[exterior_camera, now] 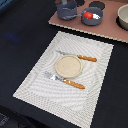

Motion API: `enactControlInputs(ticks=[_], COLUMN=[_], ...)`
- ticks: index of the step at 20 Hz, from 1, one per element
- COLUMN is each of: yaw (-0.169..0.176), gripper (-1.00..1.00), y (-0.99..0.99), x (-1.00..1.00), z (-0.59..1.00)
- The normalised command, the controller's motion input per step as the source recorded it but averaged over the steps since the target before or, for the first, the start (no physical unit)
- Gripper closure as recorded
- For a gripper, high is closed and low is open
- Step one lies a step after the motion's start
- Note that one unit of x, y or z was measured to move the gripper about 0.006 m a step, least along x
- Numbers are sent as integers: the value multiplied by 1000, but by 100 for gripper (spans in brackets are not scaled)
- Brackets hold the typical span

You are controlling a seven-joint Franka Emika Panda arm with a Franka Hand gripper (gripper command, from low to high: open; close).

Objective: Place the fish, sausage, and tomato into the frying pan.

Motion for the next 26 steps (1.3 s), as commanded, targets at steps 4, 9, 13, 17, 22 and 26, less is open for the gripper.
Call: enactControlInputs(ticks=[4,9,13,17,22,26], yaw=[-118,-173,-72,0,0,0], gripper=[100,100,100,100,100,100], y=[340,342,569,686,638,558], x=[616,458,589,725,849,856], z=[339,40,53,124,329,279])
